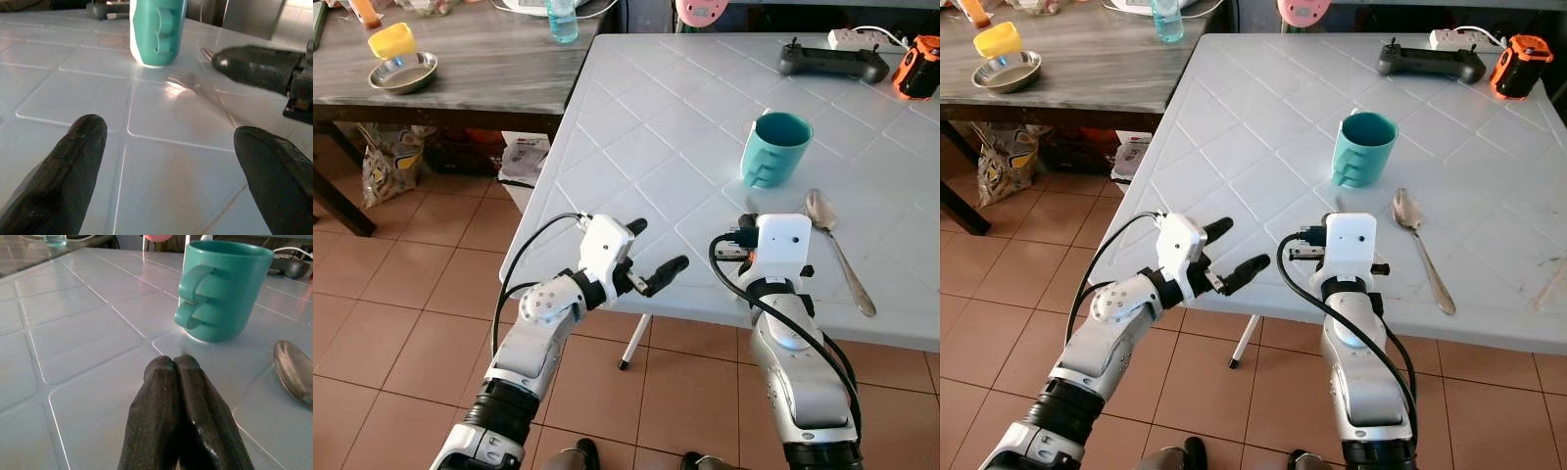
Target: Setting the table
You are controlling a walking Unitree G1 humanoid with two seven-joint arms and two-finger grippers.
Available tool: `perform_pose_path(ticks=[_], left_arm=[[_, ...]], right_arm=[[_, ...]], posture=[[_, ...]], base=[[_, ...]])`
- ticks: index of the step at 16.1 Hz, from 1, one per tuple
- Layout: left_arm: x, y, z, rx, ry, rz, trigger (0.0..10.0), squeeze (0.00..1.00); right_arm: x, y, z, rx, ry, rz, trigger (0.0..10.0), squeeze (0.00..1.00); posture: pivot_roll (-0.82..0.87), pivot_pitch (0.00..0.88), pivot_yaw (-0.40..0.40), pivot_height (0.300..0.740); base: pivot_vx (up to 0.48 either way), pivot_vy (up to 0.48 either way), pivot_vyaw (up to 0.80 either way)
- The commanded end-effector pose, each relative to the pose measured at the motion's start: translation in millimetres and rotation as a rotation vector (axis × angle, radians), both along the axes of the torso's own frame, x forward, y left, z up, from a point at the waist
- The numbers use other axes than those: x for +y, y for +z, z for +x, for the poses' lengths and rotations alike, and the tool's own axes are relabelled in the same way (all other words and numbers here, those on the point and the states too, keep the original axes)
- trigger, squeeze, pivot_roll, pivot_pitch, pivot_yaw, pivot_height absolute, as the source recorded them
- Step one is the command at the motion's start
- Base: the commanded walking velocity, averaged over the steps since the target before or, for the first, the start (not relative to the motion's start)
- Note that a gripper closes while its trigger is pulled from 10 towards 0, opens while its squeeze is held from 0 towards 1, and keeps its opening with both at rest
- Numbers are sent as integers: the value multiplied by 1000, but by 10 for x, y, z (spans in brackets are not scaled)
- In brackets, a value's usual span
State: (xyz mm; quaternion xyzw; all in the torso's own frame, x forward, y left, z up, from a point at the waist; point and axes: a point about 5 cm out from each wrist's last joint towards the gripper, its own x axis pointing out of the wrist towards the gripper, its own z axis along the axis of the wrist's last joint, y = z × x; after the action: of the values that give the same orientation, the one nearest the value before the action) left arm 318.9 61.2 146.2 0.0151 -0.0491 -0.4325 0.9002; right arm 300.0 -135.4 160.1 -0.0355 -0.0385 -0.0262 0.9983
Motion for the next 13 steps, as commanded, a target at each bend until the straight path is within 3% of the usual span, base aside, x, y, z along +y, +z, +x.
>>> perform_pose_path(ticks=[1,2,3,6,13], left_arm=[[21,-23,8,-1,14,15,10000,0],[23,-23,7,-1,15,15,10000,0],[29,-28,5,-1,16,15,10000,0],[22,-42,16,0,14,23,10000,0],[-5,-49,15,2,6,25,10000,0]], right_arm=[[-15,19,-18,1,-17,15,4078,0],[-12,22,-22,-1,-17,24,4078,0],[28,32,-33,-9,2,46,10000,1000],[99,9,-69,13,3,43,10000,1000],[4,-255,-195,162,-92,81,10000,1000]], posture=[[28,148,64,740],[28,148,64,740],[28,150,67,740],[21,153,74,740],[18,157,78,740]], base=[[0,0,0],[0,0,0],[0,0,0],[0,0,0],[0,0,0]])
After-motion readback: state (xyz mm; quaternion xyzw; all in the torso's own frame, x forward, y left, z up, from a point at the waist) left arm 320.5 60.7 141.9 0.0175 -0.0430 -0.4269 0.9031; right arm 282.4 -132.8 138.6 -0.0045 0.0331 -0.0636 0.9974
